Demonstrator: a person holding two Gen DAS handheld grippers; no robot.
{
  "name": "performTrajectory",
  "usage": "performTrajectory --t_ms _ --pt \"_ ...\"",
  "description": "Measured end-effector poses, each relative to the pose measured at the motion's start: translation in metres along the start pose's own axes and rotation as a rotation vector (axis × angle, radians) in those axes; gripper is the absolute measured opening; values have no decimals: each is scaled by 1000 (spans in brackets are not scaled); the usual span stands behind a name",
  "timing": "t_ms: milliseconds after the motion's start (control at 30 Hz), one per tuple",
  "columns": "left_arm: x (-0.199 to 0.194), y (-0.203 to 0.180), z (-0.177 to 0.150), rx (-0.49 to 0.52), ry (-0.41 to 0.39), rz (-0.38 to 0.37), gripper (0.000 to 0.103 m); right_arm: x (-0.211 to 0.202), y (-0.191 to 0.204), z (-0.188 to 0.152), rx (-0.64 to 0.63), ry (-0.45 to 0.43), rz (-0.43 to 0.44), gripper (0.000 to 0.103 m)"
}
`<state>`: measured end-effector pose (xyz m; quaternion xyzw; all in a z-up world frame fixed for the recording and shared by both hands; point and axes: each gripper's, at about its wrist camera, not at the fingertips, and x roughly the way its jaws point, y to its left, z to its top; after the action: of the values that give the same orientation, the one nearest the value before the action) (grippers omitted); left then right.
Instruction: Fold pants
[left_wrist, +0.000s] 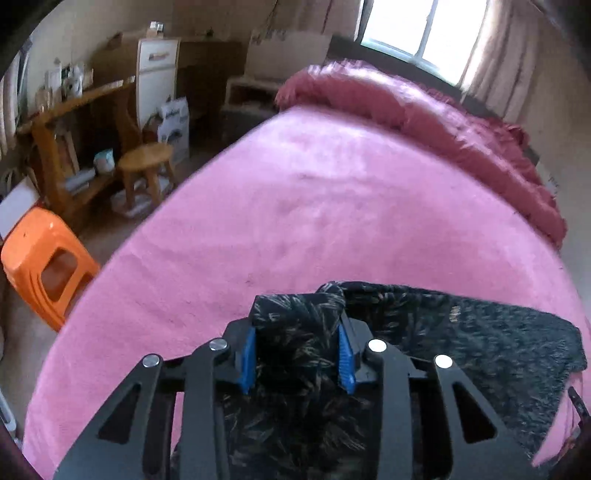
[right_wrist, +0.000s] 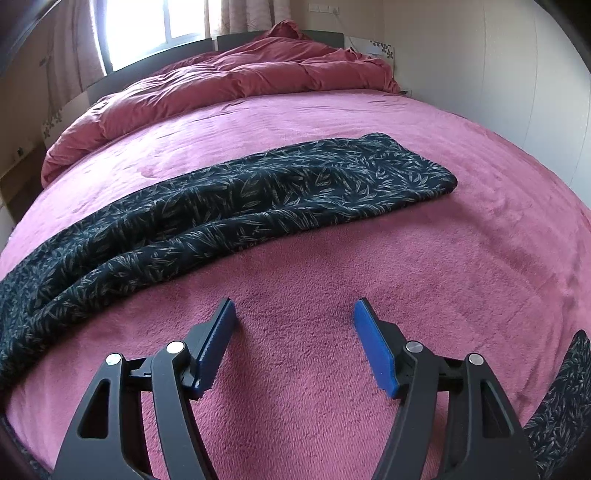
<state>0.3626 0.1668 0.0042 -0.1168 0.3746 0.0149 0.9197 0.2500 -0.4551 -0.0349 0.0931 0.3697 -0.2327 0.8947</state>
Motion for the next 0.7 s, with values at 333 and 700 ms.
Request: performTrajectory --t_ms 333,700 --pt "-138 9 -54 38 -219 -225 32 -1 3 -1 -13 -3 -18 66" --pt "-133 36 -175 -119 -123 -328 29 -28 15 28 54 46 8 64"
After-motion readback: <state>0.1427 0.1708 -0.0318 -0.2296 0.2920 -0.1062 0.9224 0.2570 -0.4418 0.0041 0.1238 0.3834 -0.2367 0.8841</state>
